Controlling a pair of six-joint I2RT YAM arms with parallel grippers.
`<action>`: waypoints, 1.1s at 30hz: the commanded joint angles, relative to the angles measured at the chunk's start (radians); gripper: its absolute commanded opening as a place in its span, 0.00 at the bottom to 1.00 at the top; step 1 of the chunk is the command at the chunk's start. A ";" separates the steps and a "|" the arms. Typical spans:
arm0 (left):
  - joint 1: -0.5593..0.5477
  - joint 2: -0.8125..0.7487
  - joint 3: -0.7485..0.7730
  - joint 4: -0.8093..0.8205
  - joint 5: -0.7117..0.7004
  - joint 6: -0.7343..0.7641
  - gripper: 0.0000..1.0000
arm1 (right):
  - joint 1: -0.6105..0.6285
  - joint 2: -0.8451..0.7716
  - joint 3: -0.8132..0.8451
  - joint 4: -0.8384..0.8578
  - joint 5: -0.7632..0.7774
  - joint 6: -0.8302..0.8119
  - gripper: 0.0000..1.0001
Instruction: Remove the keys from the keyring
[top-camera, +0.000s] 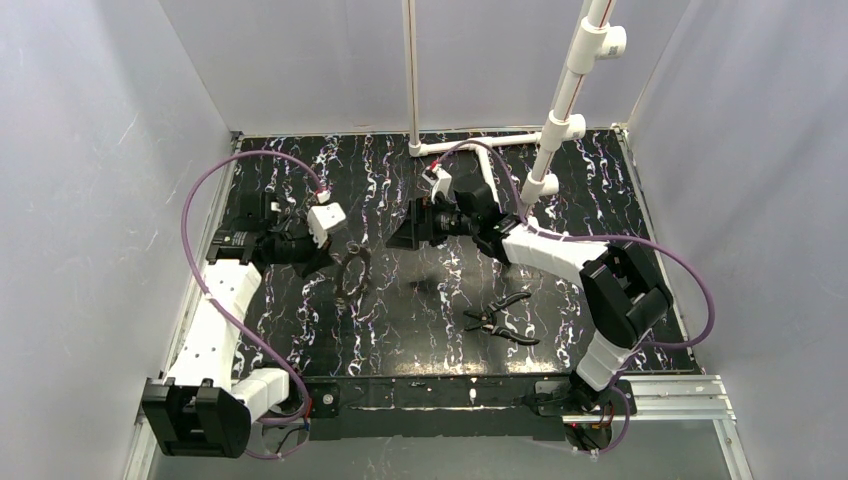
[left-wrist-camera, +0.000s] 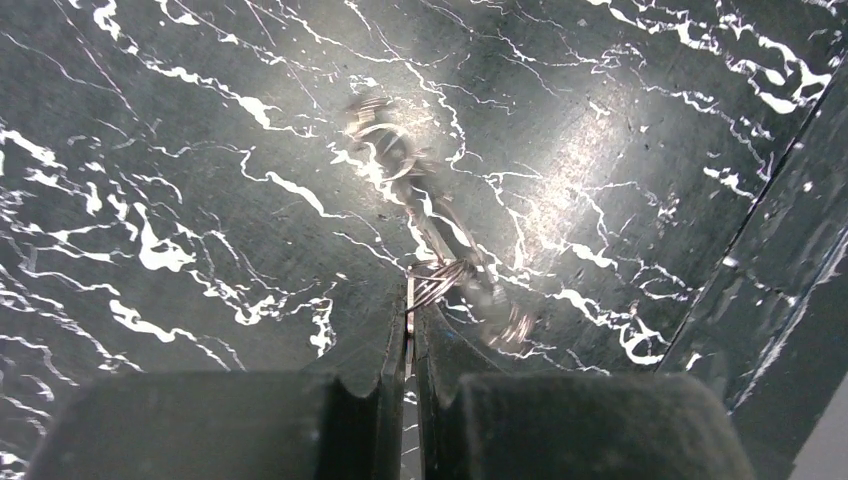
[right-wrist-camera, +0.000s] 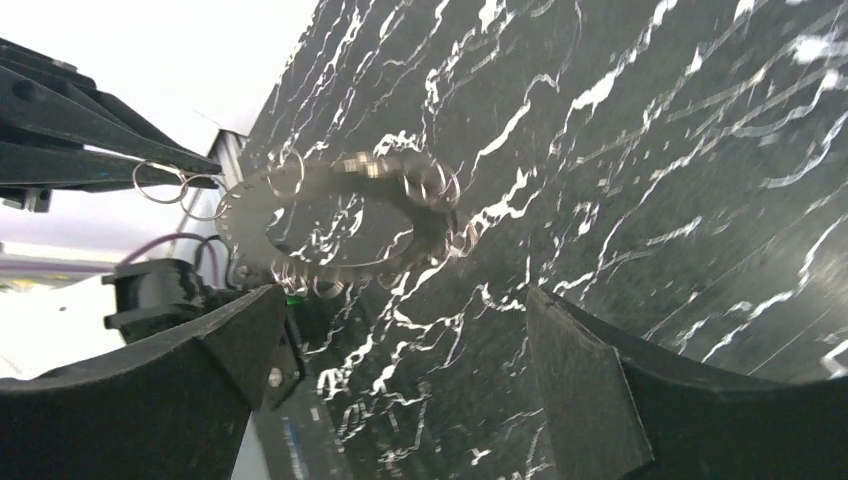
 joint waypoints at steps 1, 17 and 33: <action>0.000 -0.082 0.047 -0.047 0.038 0.174 0.00 | 0.003 -0.067 0.105 -0.073 -0.031 -0.262 0.98; -0.006 -0.329 -0.004 -0.037 0.149 0.648 0.00 | -0.075 -0.038 0.220 -0.034 -0.345 -0.337 0.98; -0.006 -0.596 -0.179 0.138 0.347 0.941 0.00 | 0.036 -0.156 0.194 -0.267 -0.378 -0.618 0.98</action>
